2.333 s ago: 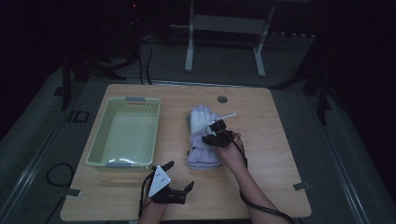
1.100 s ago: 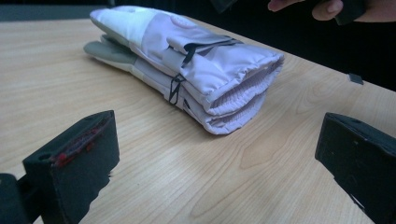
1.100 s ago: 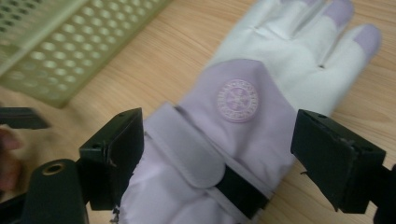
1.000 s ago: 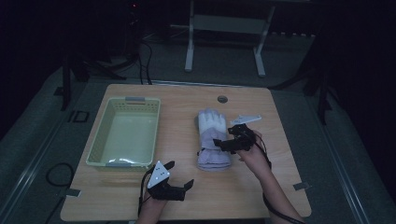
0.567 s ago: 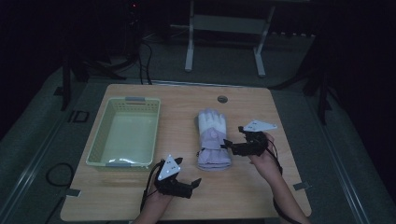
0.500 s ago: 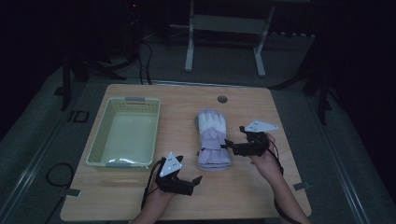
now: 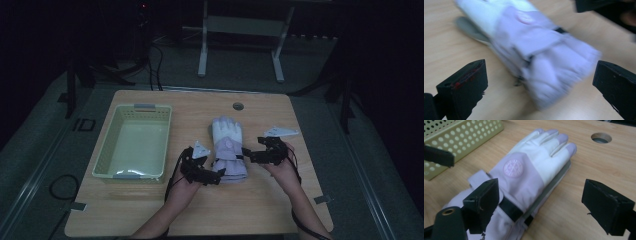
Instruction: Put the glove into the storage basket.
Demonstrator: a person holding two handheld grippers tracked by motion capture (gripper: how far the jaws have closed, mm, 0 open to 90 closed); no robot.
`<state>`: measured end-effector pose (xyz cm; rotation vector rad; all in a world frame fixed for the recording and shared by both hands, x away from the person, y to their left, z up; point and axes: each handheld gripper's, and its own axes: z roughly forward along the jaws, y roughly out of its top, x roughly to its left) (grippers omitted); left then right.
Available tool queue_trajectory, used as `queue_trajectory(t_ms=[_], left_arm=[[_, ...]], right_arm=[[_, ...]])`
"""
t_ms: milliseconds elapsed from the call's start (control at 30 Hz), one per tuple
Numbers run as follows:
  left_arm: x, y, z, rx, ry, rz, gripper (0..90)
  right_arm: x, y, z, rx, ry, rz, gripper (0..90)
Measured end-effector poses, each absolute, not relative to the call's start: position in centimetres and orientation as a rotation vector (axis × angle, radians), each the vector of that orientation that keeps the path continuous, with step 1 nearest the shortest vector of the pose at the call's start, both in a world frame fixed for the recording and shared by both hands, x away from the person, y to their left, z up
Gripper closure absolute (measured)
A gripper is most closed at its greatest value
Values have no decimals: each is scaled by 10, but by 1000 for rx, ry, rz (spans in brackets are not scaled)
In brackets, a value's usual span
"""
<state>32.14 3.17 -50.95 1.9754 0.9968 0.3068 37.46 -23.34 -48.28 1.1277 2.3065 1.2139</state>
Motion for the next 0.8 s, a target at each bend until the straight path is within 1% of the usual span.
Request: queue_trajectory(t_ms=[33,67,133,233,267,300,400,433,467,567,600,633,733,800], left_arm=[[326,30,-508,1980,1011,306,0],[326,30,-508,1980,1011,306,0],[336,27,-506,1968,1065,258,0],[340,24,-510,1973,1088,235,0],[340,24,-513,1968,1092,224,17],[340,24,-516,1962,1105,205,76],[341,23,-528,1962,1154,171,93],[341,23,-528,1962,1154,171,126],[342,23,-535,1949,1175,137,142],[342,22,-542,1949,1199,110,158],[342,21,-547,1946,1206,94,169],[342,21,-550,1944,1206,85,170],[344,23,-555,1940,1209,54,182],[348,27,-563,1909,1216,-9,183]], right_arm=[[377,-232,-482,1139,2296,1215,194],[377,-232,-482,1139,2296,1215,194],[384,-227,-482,1163,2281,1212,222],[391,-223,-487,1199,2287,1196,232],[393,-222,-490,1210,2293,1196,232],[394,-221,-494,1223,2293,1183,232],[397,-218,-505,1257,2318,1178,231],[397,-218,-505,1257,2318,1178,231],[397,-217,-514,1285,2346,1188,221],[398,-217,-522,1313,2361,1193,238],[400,-218,-528,1361,2374,1213,301],[400,-219,-532,1373,2391,1231,324],[401,-218,-537,1398,2412,1230,351],[403,-221,-543,1446,2435,1256,368]])
